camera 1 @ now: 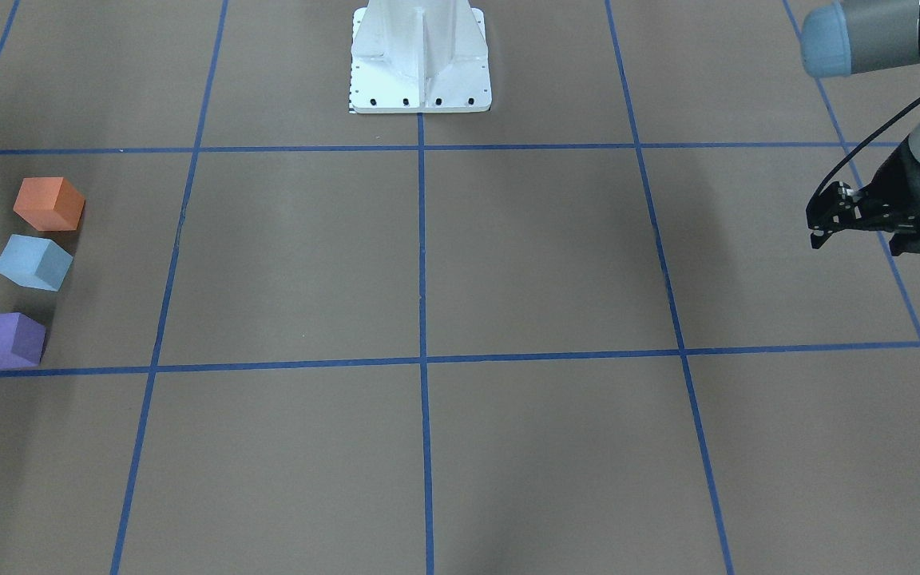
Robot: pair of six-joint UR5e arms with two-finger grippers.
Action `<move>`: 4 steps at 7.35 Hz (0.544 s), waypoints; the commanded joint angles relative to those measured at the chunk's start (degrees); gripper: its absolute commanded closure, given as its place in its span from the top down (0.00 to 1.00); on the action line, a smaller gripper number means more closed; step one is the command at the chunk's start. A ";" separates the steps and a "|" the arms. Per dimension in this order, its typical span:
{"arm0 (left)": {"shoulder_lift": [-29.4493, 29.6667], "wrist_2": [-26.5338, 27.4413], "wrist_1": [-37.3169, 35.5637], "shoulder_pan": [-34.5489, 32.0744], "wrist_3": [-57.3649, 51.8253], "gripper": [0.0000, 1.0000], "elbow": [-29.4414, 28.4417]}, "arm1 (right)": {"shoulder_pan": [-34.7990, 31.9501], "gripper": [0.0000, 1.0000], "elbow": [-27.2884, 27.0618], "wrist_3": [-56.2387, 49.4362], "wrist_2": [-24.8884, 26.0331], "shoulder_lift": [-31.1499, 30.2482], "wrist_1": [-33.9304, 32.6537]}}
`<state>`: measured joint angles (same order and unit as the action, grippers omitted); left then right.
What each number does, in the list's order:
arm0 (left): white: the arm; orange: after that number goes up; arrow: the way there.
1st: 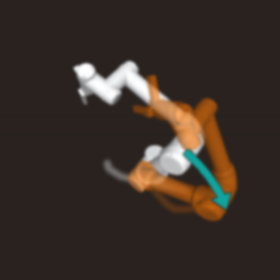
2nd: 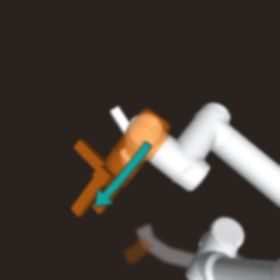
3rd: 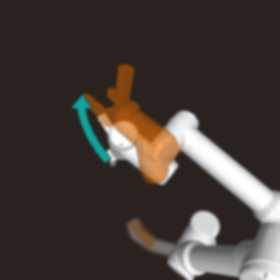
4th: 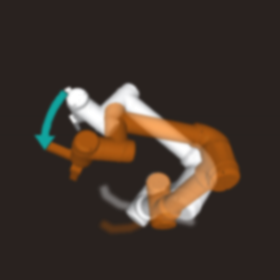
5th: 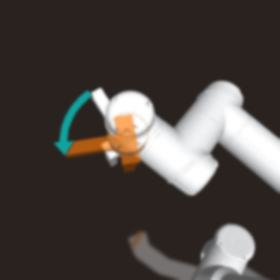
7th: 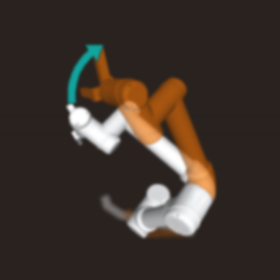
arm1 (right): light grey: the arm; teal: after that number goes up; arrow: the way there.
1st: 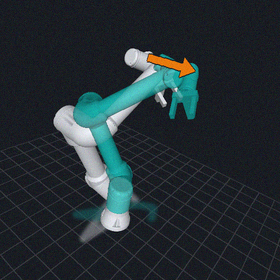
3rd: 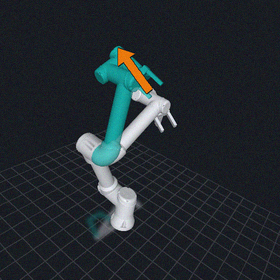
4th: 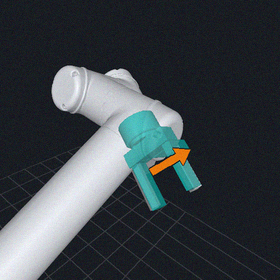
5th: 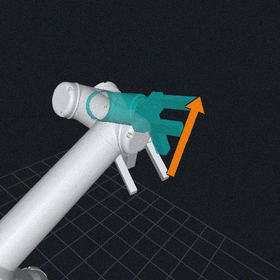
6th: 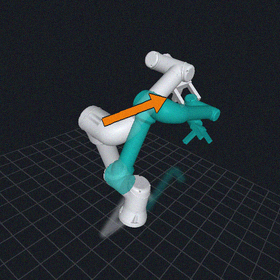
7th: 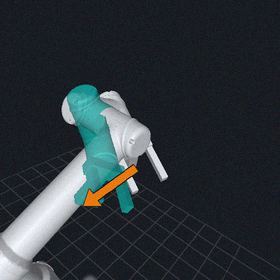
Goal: Place blue block between orange and purple blocks
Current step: 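Open the right gripper and lift it away from the cubes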
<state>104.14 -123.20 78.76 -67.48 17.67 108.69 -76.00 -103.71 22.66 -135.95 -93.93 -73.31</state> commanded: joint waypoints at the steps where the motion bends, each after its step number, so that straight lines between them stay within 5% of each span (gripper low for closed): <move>1: -4.52 -1.77 0.16 -6.22 -10.66 1.00 0.12 | -9.22 1.00 4.80 -18.45 -1.68 0.14 -6.73; 4: -15.08 -7.75 1.30 -17.49 -16.97 1.00 -2.67 | -14.87 1.00 5.63 -23.01 -1.60 -2.56 -9.66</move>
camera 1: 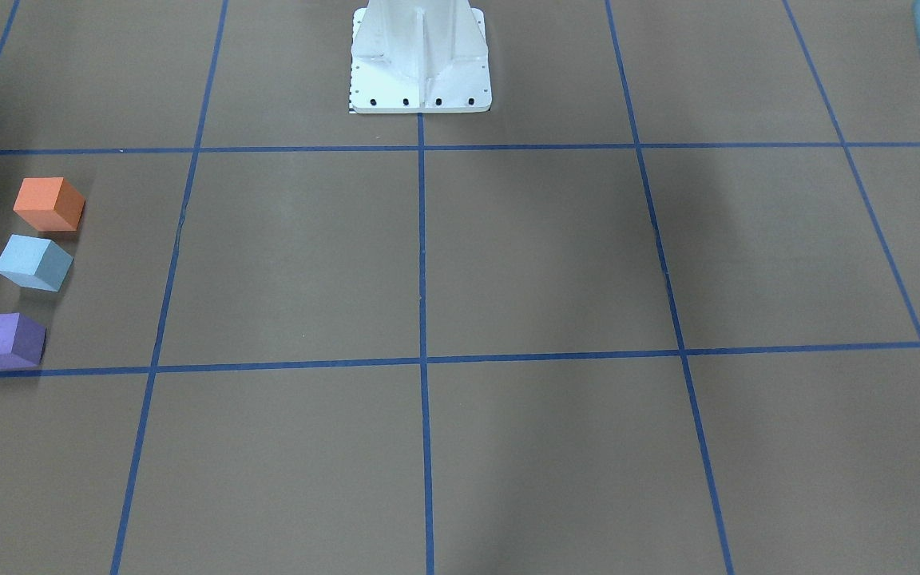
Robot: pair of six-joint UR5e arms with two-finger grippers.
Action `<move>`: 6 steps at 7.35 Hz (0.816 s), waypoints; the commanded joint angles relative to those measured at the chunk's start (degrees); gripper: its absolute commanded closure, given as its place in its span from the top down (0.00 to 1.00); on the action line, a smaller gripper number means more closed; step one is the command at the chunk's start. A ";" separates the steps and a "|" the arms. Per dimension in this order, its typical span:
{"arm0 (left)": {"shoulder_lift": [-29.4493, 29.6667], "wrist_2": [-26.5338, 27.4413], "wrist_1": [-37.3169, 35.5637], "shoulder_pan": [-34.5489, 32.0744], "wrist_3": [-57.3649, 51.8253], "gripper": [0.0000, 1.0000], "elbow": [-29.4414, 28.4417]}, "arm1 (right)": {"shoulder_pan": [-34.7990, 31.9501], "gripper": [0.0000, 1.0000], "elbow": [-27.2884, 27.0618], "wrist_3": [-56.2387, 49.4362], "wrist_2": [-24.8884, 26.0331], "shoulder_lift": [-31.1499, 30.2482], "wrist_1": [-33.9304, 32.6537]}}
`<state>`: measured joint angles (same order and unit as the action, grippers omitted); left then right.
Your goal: Place blue block between orange and purple blocks
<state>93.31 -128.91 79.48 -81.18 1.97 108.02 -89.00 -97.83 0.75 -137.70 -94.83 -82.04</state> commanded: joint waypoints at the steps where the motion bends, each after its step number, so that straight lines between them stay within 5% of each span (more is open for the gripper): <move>1: -4.71 -1.96 1.98 -5.11 -1.01 1.00 -3.06 | -1.88 1.00 -0.17 -0.23 0.15 -1.15 -0.93; 2: -4.54 -1.87 3.56 -6.69 -1.01 1.00 -6.47 | -1.88 1.00 0.09 -0.31 0.06 -1.23 -0.93; 6: -6.55 -1.87 34.81 -6.97 1.54 1.00 -22.82 | -1.62 1.00 0.27 0.74 -0.12 -0.36 -1.54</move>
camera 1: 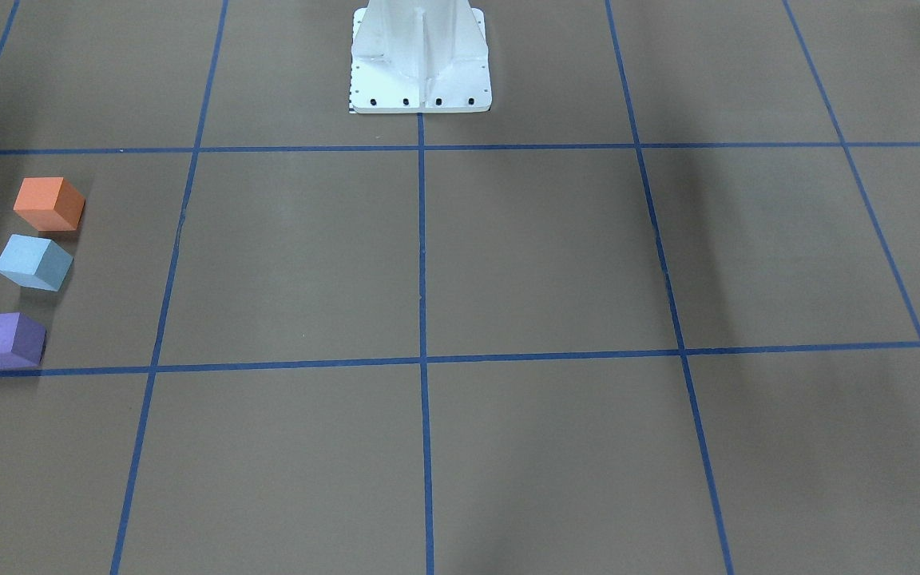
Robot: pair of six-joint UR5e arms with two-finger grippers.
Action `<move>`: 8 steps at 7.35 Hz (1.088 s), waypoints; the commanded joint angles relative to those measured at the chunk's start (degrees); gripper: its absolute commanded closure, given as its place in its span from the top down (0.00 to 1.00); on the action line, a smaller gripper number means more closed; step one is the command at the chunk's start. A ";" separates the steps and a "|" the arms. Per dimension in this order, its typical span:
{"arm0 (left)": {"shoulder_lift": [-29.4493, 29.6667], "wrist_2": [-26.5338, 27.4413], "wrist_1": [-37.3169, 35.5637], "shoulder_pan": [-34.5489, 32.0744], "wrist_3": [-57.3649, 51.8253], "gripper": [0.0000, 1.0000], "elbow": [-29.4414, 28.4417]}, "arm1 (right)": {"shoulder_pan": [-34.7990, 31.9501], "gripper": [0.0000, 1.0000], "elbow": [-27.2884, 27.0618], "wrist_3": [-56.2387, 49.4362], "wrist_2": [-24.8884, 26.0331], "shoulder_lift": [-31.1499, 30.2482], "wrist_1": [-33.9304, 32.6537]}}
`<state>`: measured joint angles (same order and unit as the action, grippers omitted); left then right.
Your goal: Place blue block between orange and purple blocks
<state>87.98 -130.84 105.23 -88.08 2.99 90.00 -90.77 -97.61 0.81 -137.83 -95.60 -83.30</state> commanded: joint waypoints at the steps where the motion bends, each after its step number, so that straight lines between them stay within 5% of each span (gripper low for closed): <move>1: -1.84 -0.20 7.98 -0.16 0.43 1.00 -4.83 | 1.12 1.00 0.05 2.16 0.11 1.20 -0.37; 5: -9.29 -1.35 -7.92 -0.07 0.08 1.00 11.93 | 2.80 1.00 4.09 2.35 0.02 4.89 -0.55; 8: -7.39 -1.00 -8.46 0.28 0.08 1.00 10.90 | 2.62 1.00 3.57 2.26 -0.24 4.46 -0.46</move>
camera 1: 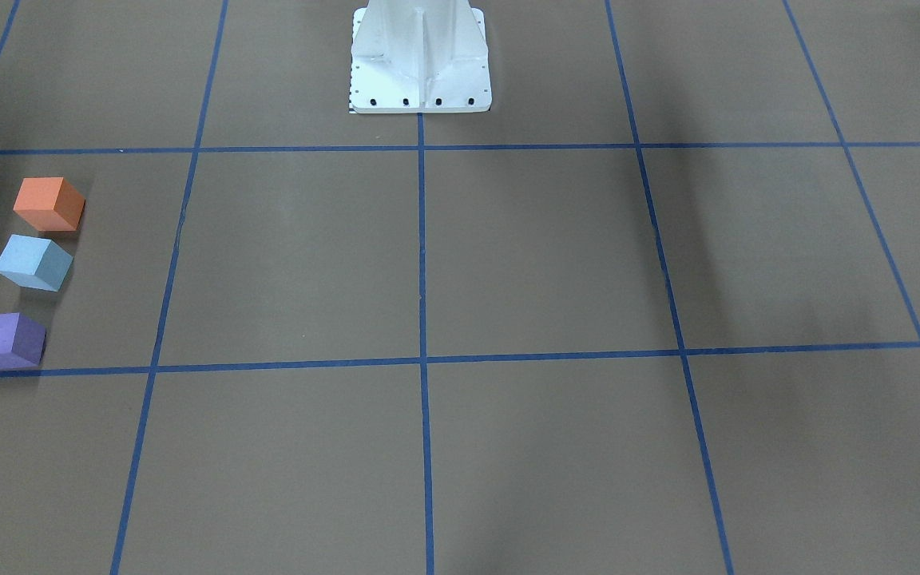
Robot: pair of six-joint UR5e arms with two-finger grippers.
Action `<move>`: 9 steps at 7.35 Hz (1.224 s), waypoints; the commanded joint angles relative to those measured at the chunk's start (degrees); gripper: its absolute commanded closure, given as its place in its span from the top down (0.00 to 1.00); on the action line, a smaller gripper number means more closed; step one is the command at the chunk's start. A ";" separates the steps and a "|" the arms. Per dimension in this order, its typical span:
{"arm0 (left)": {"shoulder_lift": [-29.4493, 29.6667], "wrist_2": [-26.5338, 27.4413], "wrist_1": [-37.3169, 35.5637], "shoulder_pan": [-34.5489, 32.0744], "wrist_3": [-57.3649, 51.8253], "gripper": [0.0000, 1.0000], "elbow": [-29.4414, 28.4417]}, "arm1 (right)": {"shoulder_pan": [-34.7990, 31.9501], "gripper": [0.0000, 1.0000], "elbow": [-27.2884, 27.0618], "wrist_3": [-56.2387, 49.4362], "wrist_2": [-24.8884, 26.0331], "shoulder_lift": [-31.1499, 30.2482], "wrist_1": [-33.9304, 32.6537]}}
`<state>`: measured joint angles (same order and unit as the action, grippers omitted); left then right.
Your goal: Place blue block between orange and purple blocks
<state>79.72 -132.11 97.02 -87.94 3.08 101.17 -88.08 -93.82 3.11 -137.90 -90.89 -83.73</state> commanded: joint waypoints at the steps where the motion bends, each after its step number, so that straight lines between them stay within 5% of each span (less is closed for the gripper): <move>1: 1.40 0.45 -0.26 0.22 0.00 1.00 -0.88 | -0.16 1.00 -0.40 -0.03 -0.52 -0.42 -0.11; 5: 1.84 0.54 -0.26 0.23 0.00 1.00 -1.23 | -4.20 1.00 -8.37 -0.91 -0.70 -3.65 -8.54; 9: 2.72 0.36 -0.26 0.23 0.00 1.00 -2.47 | -4.12 1.00 -8.57 -0.82 -0.70 -4.47 -8.46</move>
<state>82.33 -131.67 96.83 -87.71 3.08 98.85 -92.18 -102.32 2.26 -138.60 -95.28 -92.21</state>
